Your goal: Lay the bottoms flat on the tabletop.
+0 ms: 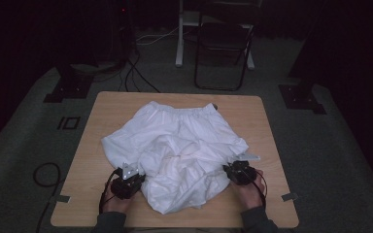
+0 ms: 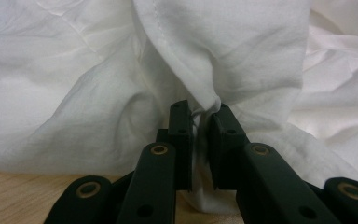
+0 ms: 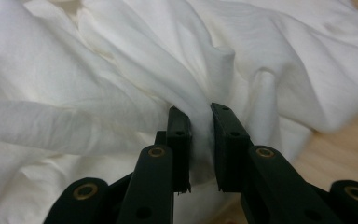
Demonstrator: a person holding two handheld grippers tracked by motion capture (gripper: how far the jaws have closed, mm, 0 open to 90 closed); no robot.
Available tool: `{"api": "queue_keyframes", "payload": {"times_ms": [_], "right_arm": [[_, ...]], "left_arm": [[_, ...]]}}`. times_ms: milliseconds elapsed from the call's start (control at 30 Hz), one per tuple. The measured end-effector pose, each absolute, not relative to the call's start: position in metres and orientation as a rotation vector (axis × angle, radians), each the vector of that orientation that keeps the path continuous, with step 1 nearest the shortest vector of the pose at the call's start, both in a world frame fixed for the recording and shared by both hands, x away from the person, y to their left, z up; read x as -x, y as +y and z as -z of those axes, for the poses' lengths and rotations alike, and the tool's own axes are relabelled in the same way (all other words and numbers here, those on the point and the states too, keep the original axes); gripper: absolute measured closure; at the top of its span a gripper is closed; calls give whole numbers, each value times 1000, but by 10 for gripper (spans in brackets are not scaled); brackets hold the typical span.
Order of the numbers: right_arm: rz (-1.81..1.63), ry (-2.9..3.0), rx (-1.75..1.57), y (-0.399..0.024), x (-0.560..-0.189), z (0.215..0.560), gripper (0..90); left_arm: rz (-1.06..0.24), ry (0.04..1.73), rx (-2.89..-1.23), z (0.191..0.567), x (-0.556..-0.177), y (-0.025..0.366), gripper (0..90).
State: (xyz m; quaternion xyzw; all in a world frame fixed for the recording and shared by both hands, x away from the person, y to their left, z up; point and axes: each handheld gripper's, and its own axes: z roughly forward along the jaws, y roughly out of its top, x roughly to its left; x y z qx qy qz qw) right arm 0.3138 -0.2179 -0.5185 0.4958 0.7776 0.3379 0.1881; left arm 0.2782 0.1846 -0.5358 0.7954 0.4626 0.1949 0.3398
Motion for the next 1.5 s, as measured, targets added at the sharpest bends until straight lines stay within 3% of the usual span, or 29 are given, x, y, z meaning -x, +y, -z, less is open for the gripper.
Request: {"api": "queue_keyframes", "payload": {"times_ms": [500, 667, 800, 1033, 1267, 1500], "right_arm": [[-913, 2071, -1564, -282, -258, 521, 785], [-997, 2043, -1470, -275, -256, 501, 619], [-1053, 2038, -1371, -257, -263, 479, 554], [-1101, 2078, -1270, -222, -287, 465, 526], [-1049, 2147, -1252, -186, -321, 476, 494], [-896, 2220, -1282, -166, -351, 501, 403]], "left_arm": [[-505, 1208, -2061, 535, -278, 184, 776], [-488, 1201, -2024, 525, -275, 188, 644], [-502, 1189, -1995, 515, -273, 192, 566], [-542, 1174, -1947, 498, -277, 195, 497], [-567, 1120, -1948, 481, -293, 181, 461], [-546, 1102, -2004, 490, -318, 156, 431]]}}
